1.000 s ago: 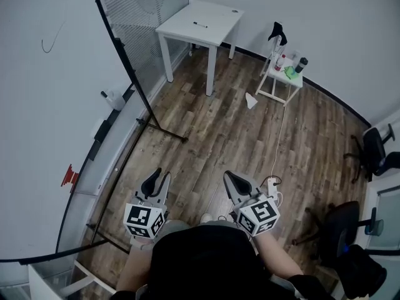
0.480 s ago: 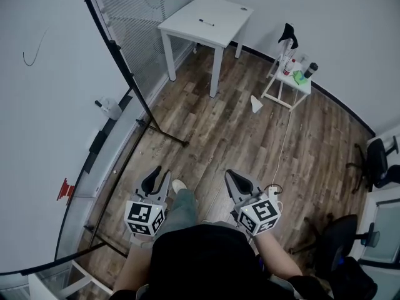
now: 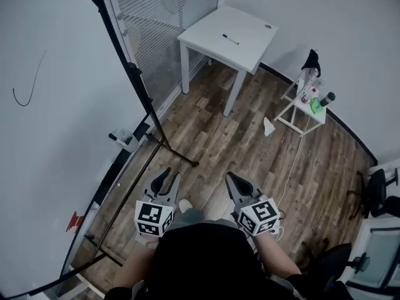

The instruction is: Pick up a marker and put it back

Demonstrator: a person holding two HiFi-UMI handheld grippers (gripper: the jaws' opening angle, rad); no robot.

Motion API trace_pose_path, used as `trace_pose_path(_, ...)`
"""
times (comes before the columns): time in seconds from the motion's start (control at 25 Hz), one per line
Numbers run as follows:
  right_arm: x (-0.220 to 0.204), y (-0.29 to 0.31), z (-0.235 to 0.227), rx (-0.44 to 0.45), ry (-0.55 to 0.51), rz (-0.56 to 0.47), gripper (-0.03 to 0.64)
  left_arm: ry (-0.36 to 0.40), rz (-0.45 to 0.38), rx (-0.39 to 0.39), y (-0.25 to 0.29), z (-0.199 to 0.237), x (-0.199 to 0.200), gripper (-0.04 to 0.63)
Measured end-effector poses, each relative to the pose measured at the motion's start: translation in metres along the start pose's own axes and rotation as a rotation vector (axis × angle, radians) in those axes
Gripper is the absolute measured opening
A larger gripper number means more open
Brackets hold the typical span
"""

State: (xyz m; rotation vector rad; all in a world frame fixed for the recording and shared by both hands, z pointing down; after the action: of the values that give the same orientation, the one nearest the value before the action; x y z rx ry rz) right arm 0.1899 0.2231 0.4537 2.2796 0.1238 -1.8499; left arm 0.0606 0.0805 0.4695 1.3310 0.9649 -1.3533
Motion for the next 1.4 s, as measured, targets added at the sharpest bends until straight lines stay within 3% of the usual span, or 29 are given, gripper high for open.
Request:
trace_pose_path(0.36, 0.014, 0.14, 0.037, 0.184, -0.031, 0.034, 0.028, -0.042, -0.005, 0.202, -0.006, 0.109, -0.001, 0.109)
trace_pose_path(0.56, 0.01, 0.198, 0.071, 0.317, -0.043, 0.085, 0.028, -0.093, -0.001, 0.366, -0.03, 0.155, -0.013, 0.109)
trace_pose_path(1.12, 0.011, 0.324, 0.113, 0.719, -0.124, 0.227, 0.029, -0.14, -0.009, 0.777, -0.025, 0.238, -0.023, 0.109)
trace_pose_path(1.4, 0.01, 0.36, 0.107, 0.818, -0.147, 0.256, 0.029, -0.137, 0.023, 0.9, -0.005, 0.268, -0.032, 0.109)
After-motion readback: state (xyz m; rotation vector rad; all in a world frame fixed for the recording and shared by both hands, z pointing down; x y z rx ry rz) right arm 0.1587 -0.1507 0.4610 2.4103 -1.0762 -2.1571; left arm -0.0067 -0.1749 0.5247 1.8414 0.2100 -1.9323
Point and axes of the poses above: the fingertips, and each gripper's own axes: y forward along the fingers, z to its left, x out of its top, the point moved 3 cm from there along -y, backward along the fingers, and after that the axes turned 12 degrees about -z, right-handed, at the moved point
